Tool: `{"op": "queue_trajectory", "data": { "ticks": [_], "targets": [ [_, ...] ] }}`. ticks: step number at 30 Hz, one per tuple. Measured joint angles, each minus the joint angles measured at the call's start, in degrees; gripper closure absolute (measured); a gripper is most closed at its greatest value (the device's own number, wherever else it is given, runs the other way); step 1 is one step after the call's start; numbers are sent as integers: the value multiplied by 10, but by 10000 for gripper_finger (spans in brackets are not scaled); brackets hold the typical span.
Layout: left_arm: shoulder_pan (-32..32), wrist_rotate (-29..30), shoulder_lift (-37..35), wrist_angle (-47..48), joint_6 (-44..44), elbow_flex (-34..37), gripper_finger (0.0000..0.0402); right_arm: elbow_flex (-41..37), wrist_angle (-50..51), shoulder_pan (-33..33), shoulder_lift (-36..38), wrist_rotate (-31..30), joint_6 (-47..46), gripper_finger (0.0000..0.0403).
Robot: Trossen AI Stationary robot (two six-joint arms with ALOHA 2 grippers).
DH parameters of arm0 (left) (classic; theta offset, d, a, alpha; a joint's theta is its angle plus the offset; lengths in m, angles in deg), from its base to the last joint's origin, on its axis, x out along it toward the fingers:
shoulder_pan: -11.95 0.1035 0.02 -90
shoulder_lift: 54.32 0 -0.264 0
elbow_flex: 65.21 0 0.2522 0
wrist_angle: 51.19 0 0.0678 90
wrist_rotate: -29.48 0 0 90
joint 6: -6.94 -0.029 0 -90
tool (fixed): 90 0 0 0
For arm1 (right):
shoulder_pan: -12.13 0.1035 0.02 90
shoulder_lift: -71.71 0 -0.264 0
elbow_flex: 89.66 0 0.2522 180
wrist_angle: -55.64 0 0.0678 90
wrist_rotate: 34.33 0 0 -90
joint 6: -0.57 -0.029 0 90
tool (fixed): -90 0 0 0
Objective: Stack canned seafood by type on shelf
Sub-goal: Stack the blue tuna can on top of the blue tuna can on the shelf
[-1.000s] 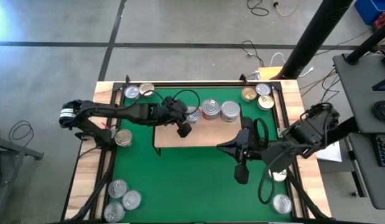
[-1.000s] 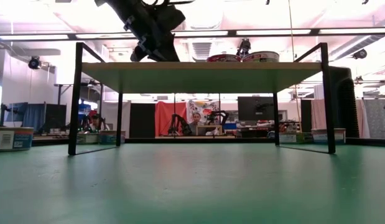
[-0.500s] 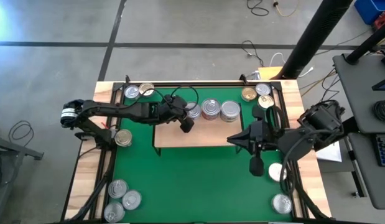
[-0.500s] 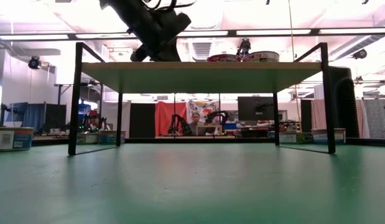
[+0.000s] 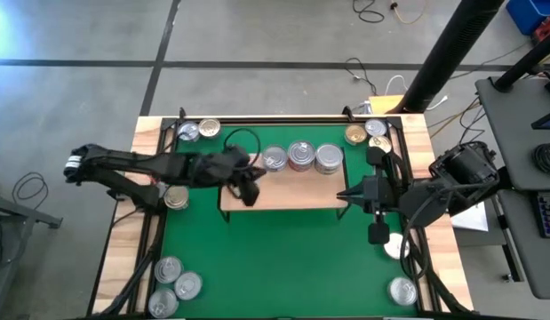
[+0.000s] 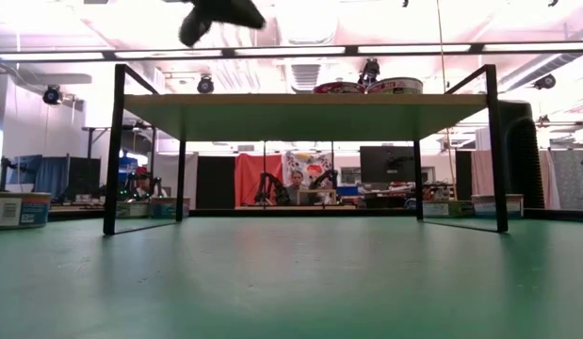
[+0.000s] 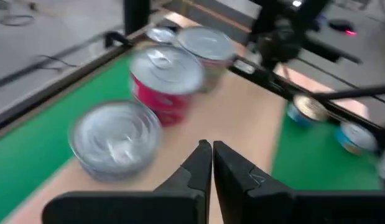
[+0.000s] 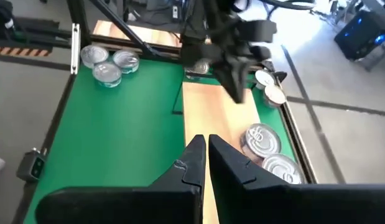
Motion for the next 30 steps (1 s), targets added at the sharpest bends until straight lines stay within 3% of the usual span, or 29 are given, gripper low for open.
{"op": "queue_trajectory", "data": {
  "ticks": [2,7,12,17,24,30],
  "targets": [
    [-31,-2,-16,29,30,0,401,0,0,0,2,0,19,390],
    [-145,-76,-42,53,155,0,401,0,0,0,9,-2,47,390],
    [-289,-69,-33,49,307,0,401,0,-5,0,22,-47,61,390],
    [-395,-59,2,73,530,0,401,0,-6,-1,28,-48,85,390],
    [-474,-79,55,103,722,0,401,-1,26,-3,15,-18,77,390],
    [-500,-149,73,171,798,0,402,-6,72,6,15,13,-46,390]
  ]
}}
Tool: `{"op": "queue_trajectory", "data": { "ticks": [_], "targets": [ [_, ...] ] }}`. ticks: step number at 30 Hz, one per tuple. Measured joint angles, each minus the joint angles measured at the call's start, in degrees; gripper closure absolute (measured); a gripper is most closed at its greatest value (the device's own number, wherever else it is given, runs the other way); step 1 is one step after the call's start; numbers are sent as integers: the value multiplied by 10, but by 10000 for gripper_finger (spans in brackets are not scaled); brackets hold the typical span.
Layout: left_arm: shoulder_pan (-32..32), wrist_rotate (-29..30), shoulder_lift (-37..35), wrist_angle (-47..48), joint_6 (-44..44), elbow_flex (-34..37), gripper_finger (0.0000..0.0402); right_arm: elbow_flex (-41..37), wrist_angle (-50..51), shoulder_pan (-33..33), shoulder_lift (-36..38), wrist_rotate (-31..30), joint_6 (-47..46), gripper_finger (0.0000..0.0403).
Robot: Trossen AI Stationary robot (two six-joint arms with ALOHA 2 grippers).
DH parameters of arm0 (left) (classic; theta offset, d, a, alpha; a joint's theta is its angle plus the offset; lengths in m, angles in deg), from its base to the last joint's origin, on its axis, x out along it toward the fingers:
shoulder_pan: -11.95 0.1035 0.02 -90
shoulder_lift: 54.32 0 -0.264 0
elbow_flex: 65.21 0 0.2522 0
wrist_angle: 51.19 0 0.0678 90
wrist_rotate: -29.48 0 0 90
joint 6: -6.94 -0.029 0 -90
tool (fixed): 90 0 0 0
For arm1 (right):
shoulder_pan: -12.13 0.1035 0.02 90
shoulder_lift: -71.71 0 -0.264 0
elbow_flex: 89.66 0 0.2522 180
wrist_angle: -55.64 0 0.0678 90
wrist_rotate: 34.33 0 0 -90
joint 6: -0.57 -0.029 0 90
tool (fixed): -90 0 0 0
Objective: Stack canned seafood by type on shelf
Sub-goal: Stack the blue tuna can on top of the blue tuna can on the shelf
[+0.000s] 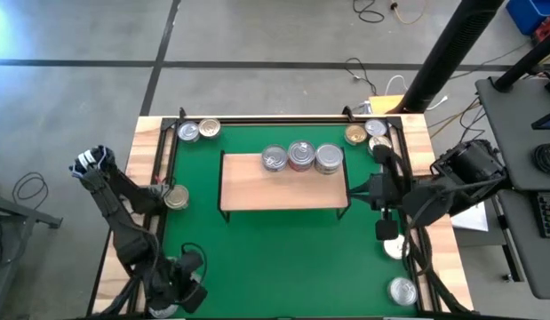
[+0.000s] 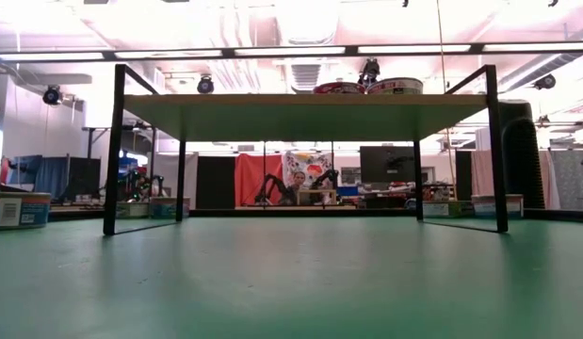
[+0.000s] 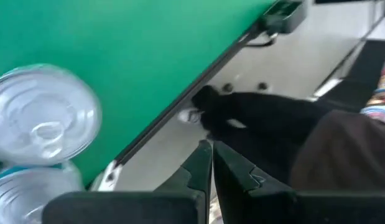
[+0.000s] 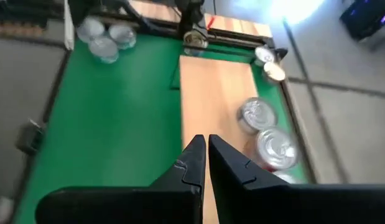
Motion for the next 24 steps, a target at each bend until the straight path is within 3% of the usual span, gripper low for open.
{"op": "queue_trajectory", "data": {
  "ticks": [5,9,11,16,20,24],
  "targets": [
    [-6,3,0,24,-9,0,402,-12,2,12,29,2,-108,390],
    [-6,5,5,27,-22,0,402,-48,2,7,70,-80,-217,390],
    [-6,5,10,27,-30,0,402,-85,2,3,93,-125,-280,390],
    [-6,53,20,21,-58,0,402,-215,2,-18,167,-131,-426,390],
    [-6,100,20,1,-103,0,402,-322,3,-64,225,-138,-566,390],
    [-6,109,15,0,-120,0,402,-405,2,-159,279,-162,-652,390]
  ]
}}
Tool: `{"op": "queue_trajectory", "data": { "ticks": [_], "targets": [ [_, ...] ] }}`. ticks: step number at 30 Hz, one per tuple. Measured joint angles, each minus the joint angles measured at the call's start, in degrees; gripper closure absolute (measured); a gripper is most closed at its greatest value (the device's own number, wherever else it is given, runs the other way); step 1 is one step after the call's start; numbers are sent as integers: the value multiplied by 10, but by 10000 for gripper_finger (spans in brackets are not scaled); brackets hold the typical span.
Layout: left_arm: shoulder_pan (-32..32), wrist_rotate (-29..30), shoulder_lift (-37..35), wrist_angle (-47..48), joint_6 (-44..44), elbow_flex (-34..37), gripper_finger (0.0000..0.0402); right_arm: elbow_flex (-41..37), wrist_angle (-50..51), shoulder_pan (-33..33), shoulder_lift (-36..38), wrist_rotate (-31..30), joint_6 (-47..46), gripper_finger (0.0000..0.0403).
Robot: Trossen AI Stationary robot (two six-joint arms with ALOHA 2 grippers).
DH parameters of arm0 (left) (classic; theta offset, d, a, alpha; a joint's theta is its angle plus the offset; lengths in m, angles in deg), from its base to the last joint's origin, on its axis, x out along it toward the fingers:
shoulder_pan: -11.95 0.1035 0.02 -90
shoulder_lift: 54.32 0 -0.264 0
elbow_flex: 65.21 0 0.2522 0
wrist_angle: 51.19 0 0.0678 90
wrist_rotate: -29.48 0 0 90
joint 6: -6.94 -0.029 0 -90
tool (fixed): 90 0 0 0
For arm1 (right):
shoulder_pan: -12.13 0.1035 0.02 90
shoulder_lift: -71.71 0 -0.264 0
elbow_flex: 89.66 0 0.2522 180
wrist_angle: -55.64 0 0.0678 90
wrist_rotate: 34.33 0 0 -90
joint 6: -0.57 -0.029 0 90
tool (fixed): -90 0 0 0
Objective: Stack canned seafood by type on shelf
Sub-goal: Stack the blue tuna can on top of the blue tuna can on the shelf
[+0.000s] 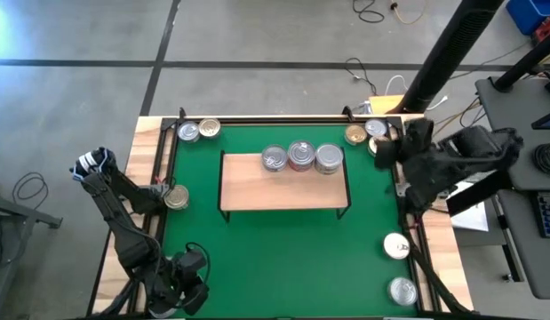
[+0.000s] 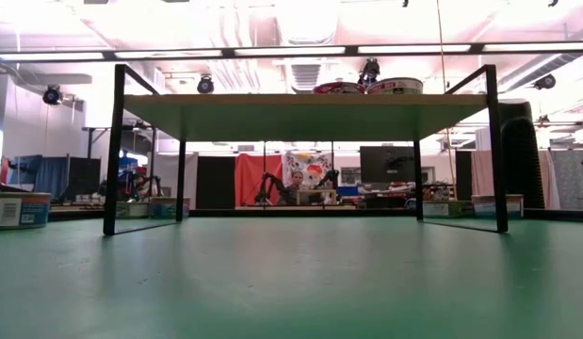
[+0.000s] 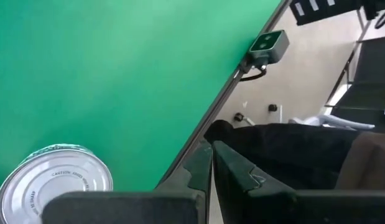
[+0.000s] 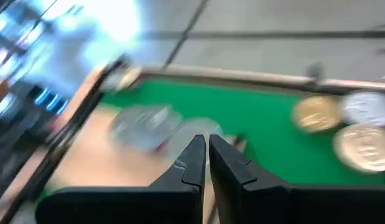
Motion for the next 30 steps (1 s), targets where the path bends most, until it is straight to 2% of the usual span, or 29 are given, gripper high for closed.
{"op": "queue_trajectory", "data": {
  "ticks": [3,5,9,11,13,17,19,20,25,27,30],
  "targets": [
    [0,0,-1,1,-7,0,402,-49,-9,-107,29,-14,14,390],
    [1,1,-1,6,-14,0,402,-81,-46,-195,40,2,70,390],
    [9,1,-2,32,-21,0,402,-156,-179,-391,44,143,227,390],
    [12,1,-2,34,-20,0,402,-198,-236,-483,37,215,274,390],
    [13,2,-2,30,-20,0,402,-236,-276,-563,26,263,283,390],
    [12,3,-2,21,-13,0,402,-302,-368,-689,8,320,326,390],
    [12,10,-2,20,-9,0,402,-332,-420,-734,-13,365,350,390],
    [12,12,-2,20,-7,0,402,-336,-423,-748,-25,367,336,390],
    [14,16,-2,27,-5,0,402,-311,-426,-717,-82,254,235,390],
    [14,22,-2,35,-5,0,402,-307,-409,-713,-107,248,215,390],
    [15,46,-2,64,-5,0,401,-308,-430,-711,-140,274,169,390]
  ]
}}
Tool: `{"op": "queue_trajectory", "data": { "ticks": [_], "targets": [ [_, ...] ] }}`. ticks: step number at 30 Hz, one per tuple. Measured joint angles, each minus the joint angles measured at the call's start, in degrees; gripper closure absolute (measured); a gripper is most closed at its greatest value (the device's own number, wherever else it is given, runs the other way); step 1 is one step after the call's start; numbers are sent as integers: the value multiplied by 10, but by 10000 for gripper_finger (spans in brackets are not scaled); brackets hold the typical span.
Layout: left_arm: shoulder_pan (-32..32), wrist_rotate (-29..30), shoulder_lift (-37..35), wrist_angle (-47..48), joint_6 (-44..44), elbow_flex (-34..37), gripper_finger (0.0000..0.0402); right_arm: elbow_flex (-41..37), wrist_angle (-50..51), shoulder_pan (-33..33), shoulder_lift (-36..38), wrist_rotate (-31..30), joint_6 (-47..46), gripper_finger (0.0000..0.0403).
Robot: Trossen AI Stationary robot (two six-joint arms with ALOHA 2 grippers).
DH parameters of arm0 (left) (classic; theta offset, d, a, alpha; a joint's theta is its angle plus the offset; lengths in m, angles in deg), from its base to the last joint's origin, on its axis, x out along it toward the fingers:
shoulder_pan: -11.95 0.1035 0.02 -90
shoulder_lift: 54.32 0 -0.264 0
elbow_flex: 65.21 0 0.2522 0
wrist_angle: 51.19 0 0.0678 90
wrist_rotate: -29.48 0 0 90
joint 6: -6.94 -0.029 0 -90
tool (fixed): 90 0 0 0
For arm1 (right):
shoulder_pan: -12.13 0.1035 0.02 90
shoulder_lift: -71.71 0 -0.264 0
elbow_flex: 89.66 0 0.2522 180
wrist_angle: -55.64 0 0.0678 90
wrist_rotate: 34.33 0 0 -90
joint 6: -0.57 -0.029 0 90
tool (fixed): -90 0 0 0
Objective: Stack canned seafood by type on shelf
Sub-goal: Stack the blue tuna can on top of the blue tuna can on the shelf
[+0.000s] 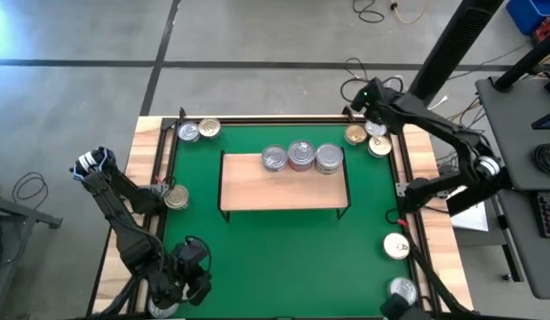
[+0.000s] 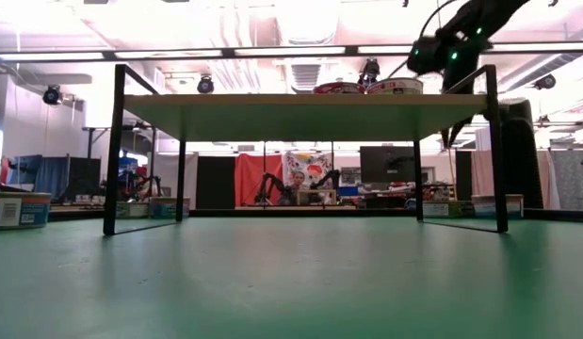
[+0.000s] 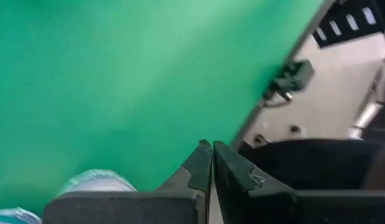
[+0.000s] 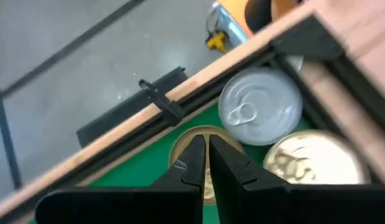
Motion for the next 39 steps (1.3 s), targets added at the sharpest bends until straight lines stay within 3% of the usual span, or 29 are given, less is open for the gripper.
{"op": "queue_trajectory", "data": {
  "ticks": [6,11,13,17,22,29,32,39],
  "targets": [
    [2,7,0,2,35,0,402,-34,-9,-7,-32,10,-189,390],
    [-1,4,0,-6,47,0,402,-95,-156,-36,-48,55,-212,390],
    [-1,-2,0,-8,52,0,402,-107,-157,-49,-64,60,-232,390],
    [-2,-23,0,-22,89,0,402,-128,-162,-74,-78,7,-251,390],
    [-3,-32,0,-28,93,0,401,-156,-214,-102,-110,27,-257,390],
    [-3,-73,-1,-60,103,0,402,-142,-151,-81,-115,28,-244,390],
    [-3,-97,-3,-67,103,0,401,-156,-85,-53,-88,8,-265,390],
    [-3,-111,-11,-111,84,0,402,-241,-60,8,6,9,-290,390]
  ]
}}
